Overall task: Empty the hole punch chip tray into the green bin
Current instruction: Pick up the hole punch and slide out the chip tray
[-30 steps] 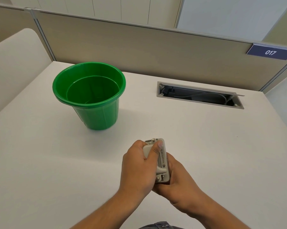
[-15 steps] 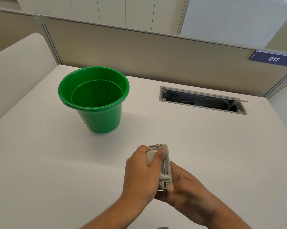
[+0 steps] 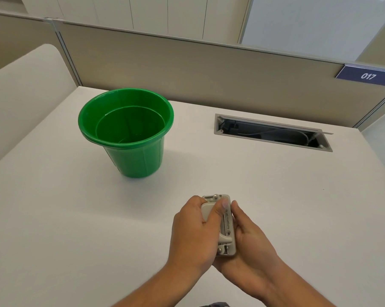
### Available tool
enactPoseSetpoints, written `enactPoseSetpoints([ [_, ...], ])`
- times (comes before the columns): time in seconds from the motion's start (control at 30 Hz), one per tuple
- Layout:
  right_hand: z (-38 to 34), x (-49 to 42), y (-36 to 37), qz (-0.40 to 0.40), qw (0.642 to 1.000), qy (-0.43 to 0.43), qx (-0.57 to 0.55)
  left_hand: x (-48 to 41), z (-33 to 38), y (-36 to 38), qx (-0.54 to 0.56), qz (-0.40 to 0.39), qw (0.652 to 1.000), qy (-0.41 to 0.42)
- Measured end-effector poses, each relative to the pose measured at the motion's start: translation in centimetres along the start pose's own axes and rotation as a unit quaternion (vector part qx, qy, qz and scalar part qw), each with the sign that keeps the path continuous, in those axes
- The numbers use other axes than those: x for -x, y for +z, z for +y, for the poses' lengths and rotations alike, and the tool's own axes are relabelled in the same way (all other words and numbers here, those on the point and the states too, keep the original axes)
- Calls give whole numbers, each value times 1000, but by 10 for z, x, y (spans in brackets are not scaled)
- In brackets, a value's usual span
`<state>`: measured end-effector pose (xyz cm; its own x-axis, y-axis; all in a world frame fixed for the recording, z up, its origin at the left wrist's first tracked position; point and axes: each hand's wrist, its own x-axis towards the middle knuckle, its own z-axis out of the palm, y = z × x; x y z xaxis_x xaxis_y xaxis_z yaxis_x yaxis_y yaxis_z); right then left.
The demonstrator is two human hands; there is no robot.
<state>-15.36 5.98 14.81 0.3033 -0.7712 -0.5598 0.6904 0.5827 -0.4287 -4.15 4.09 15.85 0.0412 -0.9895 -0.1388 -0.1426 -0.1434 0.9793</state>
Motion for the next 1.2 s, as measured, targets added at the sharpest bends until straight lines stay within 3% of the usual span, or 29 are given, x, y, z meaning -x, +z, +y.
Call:
enactPoseSetpoints([
  [0.43, 4, 3, 1, 22, 999, -8, -39, 4, -4, -1, 41, 2, 999, -17],
  [0.73, 10, 5, 7, 51, 997, -56, 1, 8, -8, 4, 34, 34, 998, -38],
  [1.03, 8, 6, 4, 47, 997, -39, -47, 3, -7, 4, 62, 50, 997, -15],
  [1.2, 7, 6, 3, 37, 997, -25, -68, 1, -8, 5, 103, 47, 993, -43],
])
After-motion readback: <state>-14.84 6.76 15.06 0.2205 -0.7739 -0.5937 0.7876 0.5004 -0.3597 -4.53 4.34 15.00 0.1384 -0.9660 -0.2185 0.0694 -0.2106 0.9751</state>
